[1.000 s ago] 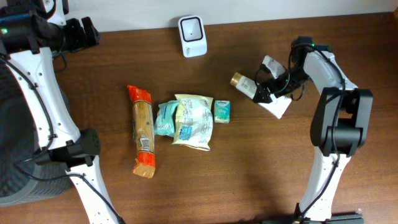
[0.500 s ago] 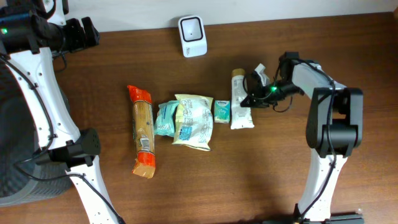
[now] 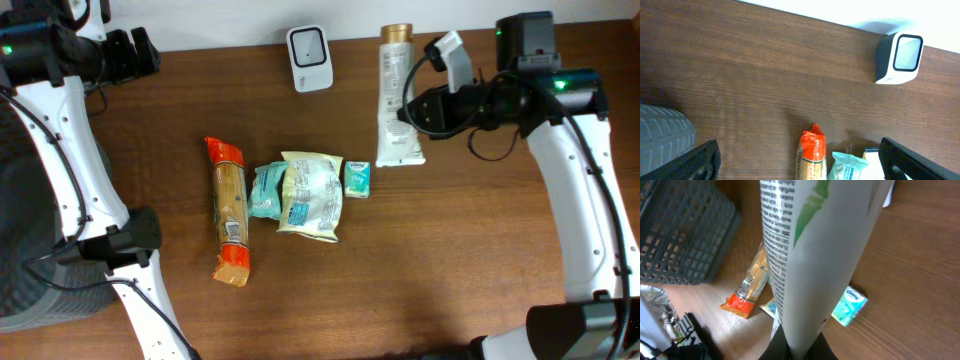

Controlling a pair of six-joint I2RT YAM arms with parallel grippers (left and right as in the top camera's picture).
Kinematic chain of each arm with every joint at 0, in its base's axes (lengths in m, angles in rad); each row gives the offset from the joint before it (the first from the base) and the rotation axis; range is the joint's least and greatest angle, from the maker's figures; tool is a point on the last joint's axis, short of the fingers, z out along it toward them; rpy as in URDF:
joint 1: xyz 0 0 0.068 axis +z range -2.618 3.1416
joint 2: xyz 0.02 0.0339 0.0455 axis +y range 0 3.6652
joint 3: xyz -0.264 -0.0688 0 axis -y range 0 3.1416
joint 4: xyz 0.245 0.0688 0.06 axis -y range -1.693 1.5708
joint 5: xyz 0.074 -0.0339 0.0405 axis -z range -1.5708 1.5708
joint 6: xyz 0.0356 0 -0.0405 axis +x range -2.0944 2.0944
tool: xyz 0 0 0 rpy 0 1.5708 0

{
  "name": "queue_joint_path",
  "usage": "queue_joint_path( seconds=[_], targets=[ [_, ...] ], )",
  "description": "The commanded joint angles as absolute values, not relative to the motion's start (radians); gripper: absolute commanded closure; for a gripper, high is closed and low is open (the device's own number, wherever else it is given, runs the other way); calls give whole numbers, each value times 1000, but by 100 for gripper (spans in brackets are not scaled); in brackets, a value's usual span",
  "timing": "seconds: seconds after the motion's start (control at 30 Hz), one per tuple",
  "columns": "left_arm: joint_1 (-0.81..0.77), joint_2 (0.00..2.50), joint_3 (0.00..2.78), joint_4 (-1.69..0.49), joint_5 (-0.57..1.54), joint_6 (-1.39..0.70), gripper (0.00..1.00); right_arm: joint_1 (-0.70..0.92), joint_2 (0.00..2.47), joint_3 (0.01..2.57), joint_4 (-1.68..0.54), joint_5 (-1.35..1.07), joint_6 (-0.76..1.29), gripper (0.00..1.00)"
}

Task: Scan the item barcode

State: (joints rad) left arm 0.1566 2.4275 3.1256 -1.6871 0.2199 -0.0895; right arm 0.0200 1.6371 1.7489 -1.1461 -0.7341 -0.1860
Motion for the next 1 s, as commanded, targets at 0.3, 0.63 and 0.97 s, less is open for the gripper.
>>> queue_joint_path(
  seconds=[0.3, 0.63, 0.97],
  targets=[
    [160, 2420, 3128, -1688, 220, -73, 1, 492, 1945, 2119, -776, 509, -289, 96],
    [160, 2420, 3128, -1688, 220, -73, 1, 455, 2367, 2119, -306, 630, -703, 96],
    [160, 2420, 3128, -1688, 220, -73, 1, 449, 2451, 2117, -246, 640, -704, 96]
  ],
)
